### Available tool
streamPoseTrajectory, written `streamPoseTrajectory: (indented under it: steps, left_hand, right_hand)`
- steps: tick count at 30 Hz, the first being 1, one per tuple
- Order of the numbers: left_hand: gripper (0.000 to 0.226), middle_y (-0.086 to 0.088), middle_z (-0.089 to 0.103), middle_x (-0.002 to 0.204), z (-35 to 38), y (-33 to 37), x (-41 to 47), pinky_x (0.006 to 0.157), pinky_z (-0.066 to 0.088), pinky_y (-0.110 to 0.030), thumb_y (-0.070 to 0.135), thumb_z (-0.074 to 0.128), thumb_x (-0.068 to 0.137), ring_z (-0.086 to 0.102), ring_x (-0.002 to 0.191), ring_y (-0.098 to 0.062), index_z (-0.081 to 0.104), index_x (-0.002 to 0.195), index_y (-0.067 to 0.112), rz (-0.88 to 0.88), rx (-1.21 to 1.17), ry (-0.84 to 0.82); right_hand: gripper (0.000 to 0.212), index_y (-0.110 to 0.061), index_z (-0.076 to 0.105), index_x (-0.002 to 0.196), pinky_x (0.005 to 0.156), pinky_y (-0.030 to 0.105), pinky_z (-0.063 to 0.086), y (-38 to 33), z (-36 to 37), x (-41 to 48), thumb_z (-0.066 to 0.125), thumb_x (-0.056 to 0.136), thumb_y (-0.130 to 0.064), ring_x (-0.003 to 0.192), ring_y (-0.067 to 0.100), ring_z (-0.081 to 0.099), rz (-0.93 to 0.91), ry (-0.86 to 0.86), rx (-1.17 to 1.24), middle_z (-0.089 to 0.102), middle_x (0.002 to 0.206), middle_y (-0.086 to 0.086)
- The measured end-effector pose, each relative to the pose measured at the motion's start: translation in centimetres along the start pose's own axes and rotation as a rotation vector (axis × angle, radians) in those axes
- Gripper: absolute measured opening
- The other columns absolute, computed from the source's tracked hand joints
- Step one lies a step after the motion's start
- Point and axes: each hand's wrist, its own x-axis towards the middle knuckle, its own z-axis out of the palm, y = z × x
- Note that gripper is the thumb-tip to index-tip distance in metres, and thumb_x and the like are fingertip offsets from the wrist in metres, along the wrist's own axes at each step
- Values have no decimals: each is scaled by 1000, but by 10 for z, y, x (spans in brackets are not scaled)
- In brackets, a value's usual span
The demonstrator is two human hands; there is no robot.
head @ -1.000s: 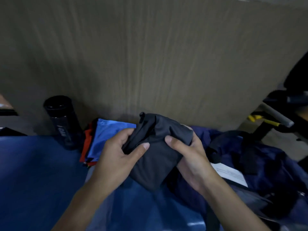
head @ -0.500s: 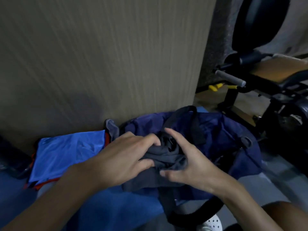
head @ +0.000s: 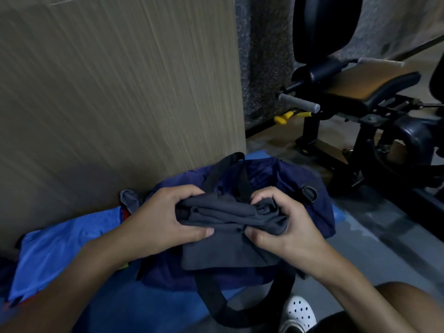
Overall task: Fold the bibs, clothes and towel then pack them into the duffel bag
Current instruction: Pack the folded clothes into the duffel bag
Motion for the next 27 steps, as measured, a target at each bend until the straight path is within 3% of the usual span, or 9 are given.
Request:
streamPoseTrajectory:
  steps: [3,6,9,11,14,16,18,22,27]
  left_hand:
    - [27,7,71,91,1,13,5,74,54,-24,11,82,78,68,89,-7,68,97,24,60,12,-41]
    - [27,9,64,91,1,25,11,76,53,-31,13,80,78,64,89,-9,65,94,27,126,193,-126]
    - [28,14,55,92,5,40,20,73,49,-28,19,76,76,59,89,-7,61,94,33,210,398,-214]
    - [26,14,52,93,10,49,25,74,48,-29,21,74,77,57,89,-6,60,95,33,230,435,-275]
    - [28,15,51,97,16,55,31,77,47,-27,21,75,79,57,92,-6,60,100,33,233,427,-287]
    - [33,16,53,100,19,53,35,79,47,-25,23,78,80,56,97,-4,58,104,34,223,409,-252]
    - [37,18,56,103,22,49,37,81,46,-21,24,80,80,56,101,-1,55,106,34,214,364,-208]
    - [51,18,53,109,28,44,41,86,44,-15,18,83,77,54,108,-3,51,115,32,236,250,-142]
    - [69,13,51,124,31,43,48,97,52,-36,17,84,78,56,116,-8,40,128,39,210,68,-106]
  right_hand:
    - [41,-27,53,97,95,23,46,1,-12,0,82,69,-20,120,0,54,42,-7,-88,54,128,-19]
    - [74,-38,46,125,109,30,39,-4,-19,-2,86,63,-36,132,-3,42,53,-41,-197,48,138,-21]
    - [113,-56,20,143,113,18,30,-11,-18,-4,93,57,-42,136,-15,27,108,-136,-224,34,148,-28]
    - [123,-62,8,144,110,15,30,-9,-15,-5,92,55,-48,135,-15,28,133,-188,-305,31,146,-31]
    - [97,-55,25,143,102,21,41,-3,-14,-6,83,64,-50,123,-4,44,92,-171,-477,47,129,-20]
    - [57,-38,51,125,88,23,47,2,-19,-6,78,75,-36,106,0,53,34,-122,-509,55,108,-16]
    - [32,-23,57,106,75,24,49,3,-22,-7,75,79,-23,91,6,60,14,-86,-455,60,95,-11]
    - [37,-19,54,113,84,15,45,4,-23,-7,74,81,-14,105,2,56,-10,-58,-390,54,112,-12]
    - [28,-16,47,92,65,21,46,1,-30,-8,73,85,-10,75,3,59,53,-31,-256,59,81,-12]
